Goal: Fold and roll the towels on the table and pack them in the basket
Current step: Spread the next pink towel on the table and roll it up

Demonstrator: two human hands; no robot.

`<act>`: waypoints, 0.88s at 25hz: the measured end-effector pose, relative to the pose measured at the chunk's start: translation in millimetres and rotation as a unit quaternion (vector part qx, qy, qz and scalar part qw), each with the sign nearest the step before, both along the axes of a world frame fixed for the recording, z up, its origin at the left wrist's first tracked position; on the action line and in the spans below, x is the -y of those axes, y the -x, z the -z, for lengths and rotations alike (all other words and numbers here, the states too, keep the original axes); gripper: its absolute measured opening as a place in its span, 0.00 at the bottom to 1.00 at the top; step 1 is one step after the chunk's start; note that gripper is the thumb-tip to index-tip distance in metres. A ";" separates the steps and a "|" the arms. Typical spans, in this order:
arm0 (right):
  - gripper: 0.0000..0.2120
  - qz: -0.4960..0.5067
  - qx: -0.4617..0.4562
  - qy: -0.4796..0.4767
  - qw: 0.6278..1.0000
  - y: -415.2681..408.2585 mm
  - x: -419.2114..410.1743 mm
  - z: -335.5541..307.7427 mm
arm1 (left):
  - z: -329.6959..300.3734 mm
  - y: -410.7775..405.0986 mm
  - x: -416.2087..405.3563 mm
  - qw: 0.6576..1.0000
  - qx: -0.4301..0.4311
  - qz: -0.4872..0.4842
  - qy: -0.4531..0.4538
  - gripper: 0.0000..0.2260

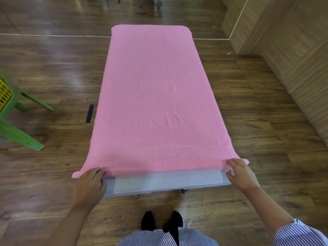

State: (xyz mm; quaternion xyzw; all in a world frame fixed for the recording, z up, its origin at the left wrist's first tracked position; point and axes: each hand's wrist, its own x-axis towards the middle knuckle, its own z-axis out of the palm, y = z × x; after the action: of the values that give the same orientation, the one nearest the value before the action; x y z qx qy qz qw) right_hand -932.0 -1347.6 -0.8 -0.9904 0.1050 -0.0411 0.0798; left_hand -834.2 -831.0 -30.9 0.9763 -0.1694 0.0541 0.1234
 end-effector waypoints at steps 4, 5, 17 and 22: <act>0.19 -0.022 -0.029 0.022 0.999 -4.4 -2.0 -0.3 | 4.6 -3.6 -4.2 1.000 -0.026 -0.003 -0.009 0.20; 0.18 -0.026 -0.038 0.024 0.999 -6.9 0.5 0.6 | 3.7 -5.1 -6.0 1.000 -0.028 -0.003 -0.012 0.20; 0.12 -0.008 -0.039 0.000 0.999 -1.1 13.6 10.3 | -4.5 -5.1 -17.2 0.998 -0.008 0.056 -0.027 0.21; 0.19 -0.012 0.006 0.031 0.999 -7.9 -0.6 8.3 | -4.7 -11.4 -1.7 0.999 0.039 0.035 0.000 0.20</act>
State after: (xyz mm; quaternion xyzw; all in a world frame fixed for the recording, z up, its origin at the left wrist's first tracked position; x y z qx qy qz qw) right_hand -924.2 -1347.0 -9.1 -0.9933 0.0916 -0.0497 0.0499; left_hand -822.8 -829.3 -26.3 0.9669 -0.2083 0.0878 0.1186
